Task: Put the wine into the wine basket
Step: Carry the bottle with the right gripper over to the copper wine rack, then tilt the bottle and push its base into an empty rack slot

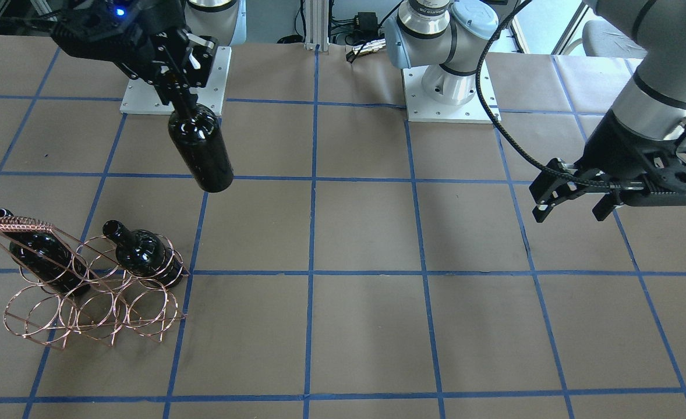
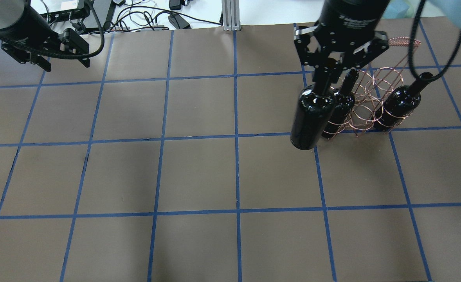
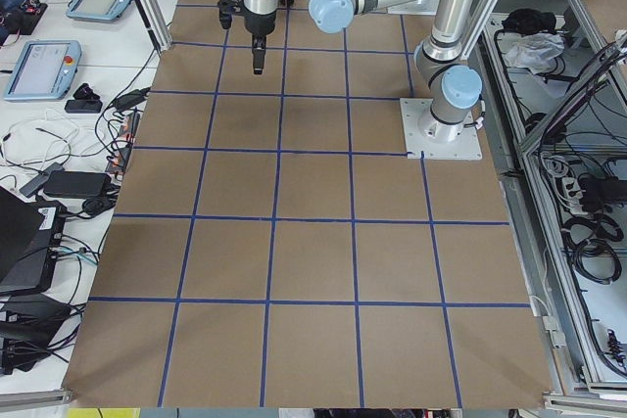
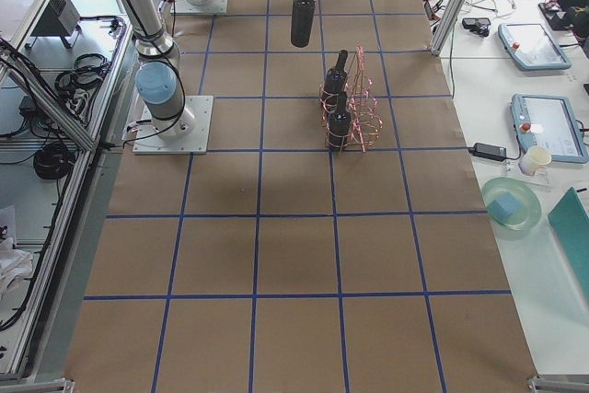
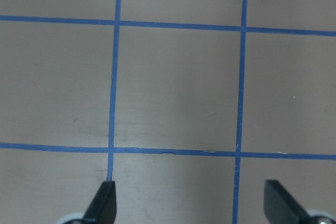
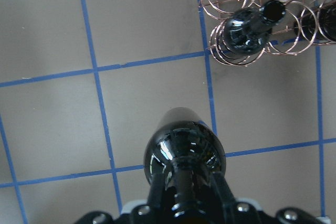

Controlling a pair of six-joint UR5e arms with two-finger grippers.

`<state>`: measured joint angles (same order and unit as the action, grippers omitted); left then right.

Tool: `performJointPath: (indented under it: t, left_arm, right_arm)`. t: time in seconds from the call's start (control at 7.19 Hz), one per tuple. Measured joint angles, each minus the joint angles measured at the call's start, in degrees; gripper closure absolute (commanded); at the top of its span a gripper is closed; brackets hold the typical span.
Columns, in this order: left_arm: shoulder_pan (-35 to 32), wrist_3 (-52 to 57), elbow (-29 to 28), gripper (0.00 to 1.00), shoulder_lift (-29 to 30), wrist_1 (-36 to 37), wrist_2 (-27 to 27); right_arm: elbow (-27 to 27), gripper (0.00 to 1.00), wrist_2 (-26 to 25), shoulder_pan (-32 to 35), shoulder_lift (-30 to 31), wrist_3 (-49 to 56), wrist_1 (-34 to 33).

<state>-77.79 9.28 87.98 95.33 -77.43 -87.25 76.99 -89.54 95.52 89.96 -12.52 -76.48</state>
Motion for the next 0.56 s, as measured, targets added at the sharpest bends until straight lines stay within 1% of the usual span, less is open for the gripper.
performJointPath:
  t: [0.28, 0.42, 0.56]
  left_arm:
    - [-3.3, -0.6, -0.4, 0.00, -0.9, -0.1, 0.2]
    - [-4.3, -0.7, -0.5, 0.00, -1.4, -0.4, -0.2]
    - [-5.0, -0.7, -0.7, 0.00, -1.9, -1.2, -0.5]
  right_arm:
    - [0.0, 1.00, -1.8, -8.2, 1.6, 11.2, 2.7]
    - [0.0, 1.00, -2.2, -11.9, 1.9, 16.1, 2.5]
    - [-0.1, 1.00, -2.5, -14.7, 1.7, 20.3, 1.1]
